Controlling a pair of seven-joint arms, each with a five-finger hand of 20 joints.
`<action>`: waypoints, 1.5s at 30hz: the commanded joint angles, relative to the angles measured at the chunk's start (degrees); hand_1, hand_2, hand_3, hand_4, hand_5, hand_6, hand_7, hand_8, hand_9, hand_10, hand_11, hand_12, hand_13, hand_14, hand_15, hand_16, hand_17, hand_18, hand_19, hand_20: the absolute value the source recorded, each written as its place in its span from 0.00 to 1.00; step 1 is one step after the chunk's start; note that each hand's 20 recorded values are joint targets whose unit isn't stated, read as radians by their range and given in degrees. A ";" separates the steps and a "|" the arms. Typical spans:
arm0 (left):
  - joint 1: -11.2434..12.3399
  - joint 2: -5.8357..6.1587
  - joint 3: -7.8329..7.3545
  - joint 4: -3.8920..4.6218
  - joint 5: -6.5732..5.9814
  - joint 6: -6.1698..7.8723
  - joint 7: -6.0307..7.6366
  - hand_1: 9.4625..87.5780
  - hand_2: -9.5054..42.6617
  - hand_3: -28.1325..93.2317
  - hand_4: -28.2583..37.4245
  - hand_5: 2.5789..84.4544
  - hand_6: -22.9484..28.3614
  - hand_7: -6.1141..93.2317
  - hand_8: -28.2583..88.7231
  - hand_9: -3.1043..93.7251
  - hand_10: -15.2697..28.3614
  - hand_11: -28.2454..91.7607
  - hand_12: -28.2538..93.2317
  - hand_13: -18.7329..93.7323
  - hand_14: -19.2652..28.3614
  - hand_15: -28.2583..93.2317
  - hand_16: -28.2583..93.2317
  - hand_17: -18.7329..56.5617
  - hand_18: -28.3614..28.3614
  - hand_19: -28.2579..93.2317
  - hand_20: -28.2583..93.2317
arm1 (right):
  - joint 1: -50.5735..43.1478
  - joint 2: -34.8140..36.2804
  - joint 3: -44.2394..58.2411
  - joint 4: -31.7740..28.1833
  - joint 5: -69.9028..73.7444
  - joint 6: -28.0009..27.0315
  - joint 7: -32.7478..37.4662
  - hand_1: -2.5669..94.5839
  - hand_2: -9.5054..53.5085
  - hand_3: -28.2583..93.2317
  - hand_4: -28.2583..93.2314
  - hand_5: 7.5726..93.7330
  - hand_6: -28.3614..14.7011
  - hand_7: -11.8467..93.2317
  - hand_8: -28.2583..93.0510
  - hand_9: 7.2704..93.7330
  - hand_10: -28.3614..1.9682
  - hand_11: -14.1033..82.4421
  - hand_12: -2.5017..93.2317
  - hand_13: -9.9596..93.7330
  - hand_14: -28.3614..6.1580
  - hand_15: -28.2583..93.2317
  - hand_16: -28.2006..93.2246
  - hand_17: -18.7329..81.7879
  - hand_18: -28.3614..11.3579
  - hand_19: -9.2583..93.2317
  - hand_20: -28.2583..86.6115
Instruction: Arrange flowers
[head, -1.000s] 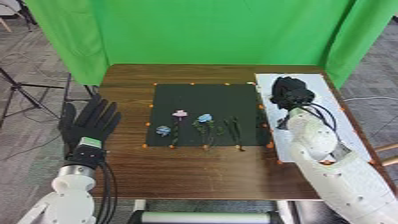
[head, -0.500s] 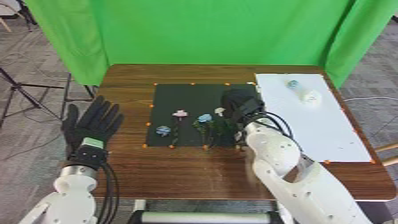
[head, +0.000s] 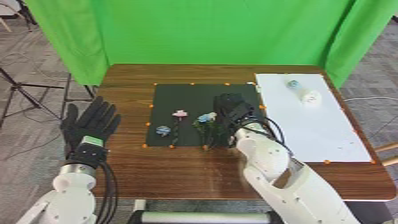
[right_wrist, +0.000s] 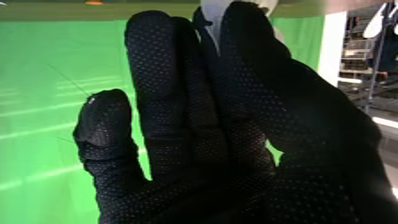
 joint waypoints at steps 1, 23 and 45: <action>0.21 -0.11 -0.20 -0.54 -1.54 -0.44 0.36 0.20 0.48 0.82 0.00 0.48 0.59 0.24 0.15 0.37 0.67 0.44 0.31 0.33 0.67 0.57 0.15 0.19 0.72 0.54 0.31 | -0.02 0.39 -0.10 -0.64 0.11 -2.24 -0.55 0.61 0.00 0.82 0.00 0.74 0.62 0.36 0.23 0.70 0.49 0.29 0.18 0.71 0.61 0.57 0.53 0.54 0.16 0.93 0.55; -0.24 0.06 0.22 -0.36 -2.17 -1.55 -0.41 0.20 0.48 0.83 0.00 0.48 0.59 0.25 0.15 0.38 0.67 0.46 0.31 0.35 0.69 0.59 0.14 0.18 0.73 0.55 0.31 | -2.04 1.83 2.89 -8.32 5.07 -9.97 -0.12 0.53 0.00 0.87 0.00 0.71 0.61 0.32 0.19 0.67 0.45 0.28 0.18 0.70 0.52 0.59 0.48 0.53 0.14 0.92 0.54; -0.82 0.15 0.99 0.08 -2.46 -1.88 0.24 0.20 0.48 0.83 0.00 0.48 0.60 0.25 0.15 0.39 0.68 0.47 0.31 0.38 0.70 0.61 0.14 0.18 0.74 0.56 0.31 | 1.96 -0.29 3.06 -3.41 4.14 -18.93 -4.22 0.58 0.00 0.87 0.00 0.55 0.56 0.24 0.13 0.51 0.48 0.24 0.15 0.68 0.54 0.59 0.49 0.52 0.13 0.92 0.54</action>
